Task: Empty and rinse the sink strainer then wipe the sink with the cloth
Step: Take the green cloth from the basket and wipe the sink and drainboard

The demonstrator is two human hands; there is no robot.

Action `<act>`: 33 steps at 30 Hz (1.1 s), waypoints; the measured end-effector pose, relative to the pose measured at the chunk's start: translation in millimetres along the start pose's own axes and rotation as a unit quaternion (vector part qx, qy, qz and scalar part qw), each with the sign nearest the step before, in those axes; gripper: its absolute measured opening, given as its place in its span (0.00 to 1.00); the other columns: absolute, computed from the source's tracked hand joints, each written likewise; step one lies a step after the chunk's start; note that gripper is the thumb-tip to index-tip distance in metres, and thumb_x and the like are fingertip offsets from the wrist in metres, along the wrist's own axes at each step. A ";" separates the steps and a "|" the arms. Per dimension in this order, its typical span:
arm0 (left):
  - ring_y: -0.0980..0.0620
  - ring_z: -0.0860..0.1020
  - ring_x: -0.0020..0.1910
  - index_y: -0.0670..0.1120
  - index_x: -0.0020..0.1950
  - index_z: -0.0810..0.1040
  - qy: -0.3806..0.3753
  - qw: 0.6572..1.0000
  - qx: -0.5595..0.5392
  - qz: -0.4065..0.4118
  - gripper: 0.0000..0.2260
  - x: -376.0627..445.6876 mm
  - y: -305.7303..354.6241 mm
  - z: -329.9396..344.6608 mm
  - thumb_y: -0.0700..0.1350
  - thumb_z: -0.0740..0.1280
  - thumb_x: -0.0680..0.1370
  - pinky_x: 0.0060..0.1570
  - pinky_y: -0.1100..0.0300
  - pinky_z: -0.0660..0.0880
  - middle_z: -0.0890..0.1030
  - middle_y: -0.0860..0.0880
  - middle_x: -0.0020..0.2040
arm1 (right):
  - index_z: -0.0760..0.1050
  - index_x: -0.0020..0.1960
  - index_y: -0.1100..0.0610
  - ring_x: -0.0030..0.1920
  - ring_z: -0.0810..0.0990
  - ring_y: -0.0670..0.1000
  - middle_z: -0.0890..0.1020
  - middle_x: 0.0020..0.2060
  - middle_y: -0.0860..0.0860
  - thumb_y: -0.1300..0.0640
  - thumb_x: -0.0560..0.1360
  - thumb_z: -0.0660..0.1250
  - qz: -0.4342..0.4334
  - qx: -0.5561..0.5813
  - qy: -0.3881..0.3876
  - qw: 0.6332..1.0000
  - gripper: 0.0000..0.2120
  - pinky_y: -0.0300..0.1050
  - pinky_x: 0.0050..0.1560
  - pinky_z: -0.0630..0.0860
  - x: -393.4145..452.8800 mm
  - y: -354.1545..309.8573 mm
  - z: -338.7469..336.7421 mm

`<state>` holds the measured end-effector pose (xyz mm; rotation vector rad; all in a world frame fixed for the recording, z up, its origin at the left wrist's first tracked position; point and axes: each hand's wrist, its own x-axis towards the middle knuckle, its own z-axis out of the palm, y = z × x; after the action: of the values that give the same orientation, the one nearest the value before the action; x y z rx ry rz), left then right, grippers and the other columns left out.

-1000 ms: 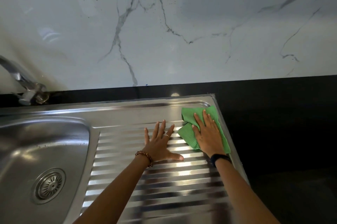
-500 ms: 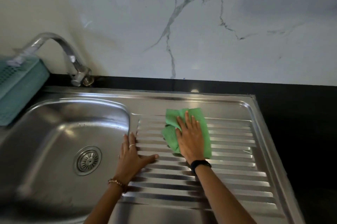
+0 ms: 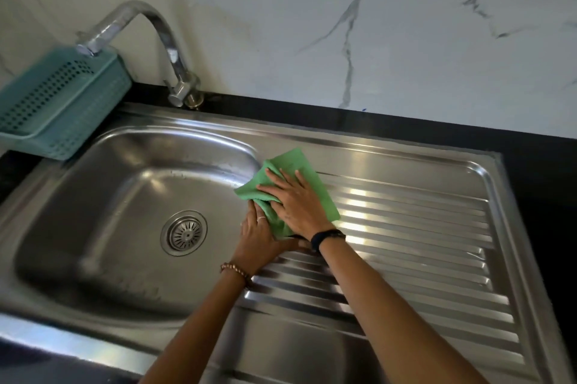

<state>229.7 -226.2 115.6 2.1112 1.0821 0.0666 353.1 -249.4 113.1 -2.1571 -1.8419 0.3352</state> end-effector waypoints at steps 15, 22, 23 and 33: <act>0.44 0.31 0.73 0.54 0.75 0.36 -0.149 0.960 0.211 0.106 0.51 -29.9 92.7 89.1 0.73 0.61 0.64 0.64 0.31 0.31 0.31 0.47 0.75 | 0.68 0.69 0.53 0.71 0.65 0.51 0.66 0.72 0.49 0.60 0.78 0.60 0.277 0.077 0.147 0.947 0.19 0.49 0.74 0.57 -209.4 150.0 -71.2; 0.44 0.33 0.74 0.53 0.75 0.37 -0.133 0.957 0.225 0.127 0.49 -33.8 73.1 75.5 0.74 0.57 0.65 0.66 0.33 0.33 0.32 0.47 0.75 | 0.63 0.73 0.54 0.75 0.59 0.52 0.61 0.75 0.51 0.58 0.79 0.58 0.355 0.036 0.163 0.920 0.22 0.52 0.76 0.52 -235.5 127.4 -58.3; 0.45 0.34 0.74 0.53 0.75 0.38 -0.125 0.958 0.227 0.123 0.50 -34.6 67.7 71.5 0.76 0.54 0.63 0.66 0.33 0.33 0.32 0.48 0.75 | 0.62 0.73 0.53 0.75 0.59 0.52 0.61 0.75 0.51 0.58 0.79 0.58 0.364 0.031 0.165 0.916 0.22 0.53 0.76 0.50 -241.1 120.0 -51.9; 0.43 0.37 0.75 0.55 0.75 0.40 -0.003 0.978 0.208 0.007 0.51 -44.7 -4.6 22.7 0.77 0.55 0.59 0.67 0.34 0.34 0.36 0.46 0.77 | 0.54 0.76 0.53 0.76 0.55 0.56 0.55 0.77 0.53 0.50 0.81 0.51 0.447 -0.068 0.117 0.884 0.24 0.59 0.73 0.53 -204.7 126.0 -55.8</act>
<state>206.1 -270.1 108.6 2.4854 1.1550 -0.1747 456.6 -473.4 118.1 -2.8698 -0.6552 0.1060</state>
